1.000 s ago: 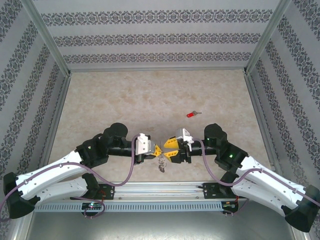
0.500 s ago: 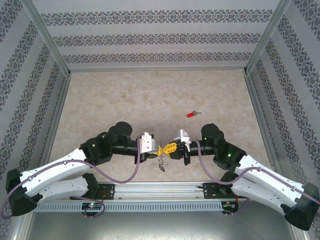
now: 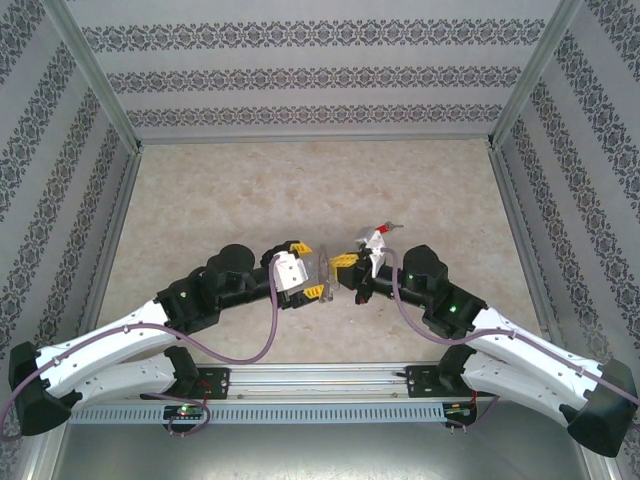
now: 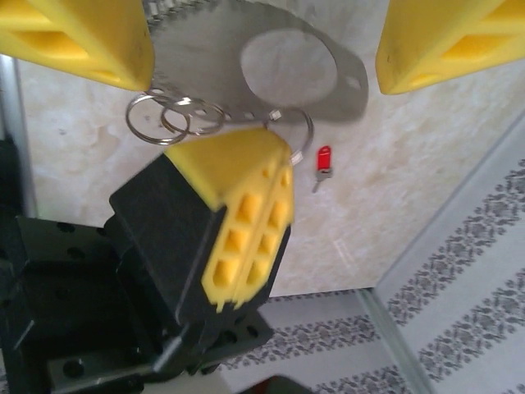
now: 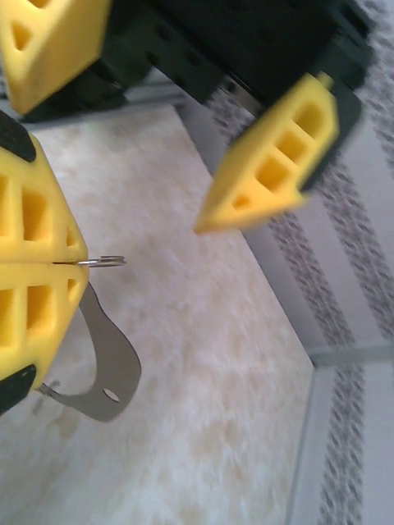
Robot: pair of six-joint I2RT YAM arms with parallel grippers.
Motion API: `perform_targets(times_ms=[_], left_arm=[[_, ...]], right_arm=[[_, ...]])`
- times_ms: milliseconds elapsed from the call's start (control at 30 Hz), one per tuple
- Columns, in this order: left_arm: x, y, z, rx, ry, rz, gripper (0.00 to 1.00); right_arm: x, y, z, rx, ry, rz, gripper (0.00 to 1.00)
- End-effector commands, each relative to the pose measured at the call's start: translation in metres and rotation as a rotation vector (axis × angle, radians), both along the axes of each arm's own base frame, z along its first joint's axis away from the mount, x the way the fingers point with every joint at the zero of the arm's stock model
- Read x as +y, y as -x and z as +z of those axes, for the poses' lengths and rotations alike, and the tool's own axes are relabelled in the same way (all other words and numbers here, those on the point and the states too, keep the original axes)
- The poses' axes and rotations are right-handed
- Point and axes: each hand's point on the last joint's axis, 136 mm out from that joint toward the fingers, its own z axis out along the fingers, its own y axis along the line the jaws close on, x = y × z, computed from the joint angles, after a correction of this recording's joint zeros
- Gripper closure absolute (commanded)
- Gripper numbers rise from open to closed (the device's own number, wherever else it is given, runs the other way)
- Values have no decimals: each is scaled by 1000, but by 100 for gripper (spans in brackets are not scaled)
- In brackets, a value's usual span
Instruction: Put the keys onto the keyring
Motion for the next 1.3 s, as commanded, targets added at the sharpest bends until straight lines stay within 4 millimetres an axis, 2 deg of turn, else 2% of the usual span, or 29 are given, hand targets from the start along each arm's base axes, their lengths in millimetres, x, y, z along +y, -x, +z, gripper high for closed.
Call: perform_targets(times_ms=[0, 167, 400, 567, 700, 800, 1133, 1200, 1267], left_arm=[[2, -8, 11, -83, 28, 44, 28], [-4, -8, 13, -137, 34, 49, 31], [-34, -10, 23, -298, 29, 41, 38], [-53, -21, 22, -409, 30, 85, 42], [-51, -35, 28, -455, 57, 176, 48], [-49, -44, 29, -428, 67, 209, 51], [-46, -58, 32, -305, 197, 253, 45], [-45, -64, 31, -301, 188, 289, 45], [-46, -70, 30, -306, 181, 316, 50]], right_arm=[[-15, -20, 37, -29, -154, -167, 100], [-23, -28, 52, -3, -245, -233, 100], [-25, -37, 56, 99, -381, -280, 100], [-21, -41, 53, 141, -410, -281, 100], [-20, -39, 52, 149, -409, -275, 100], [-21, -38, 51, 144, -409, -274, 100], [-20, -35, 45, 154, -429, -264, 100], [-20, -34, 46, 153, -439, -260, 100], [-20, -32, 47, 154, -448, -254, 100]])
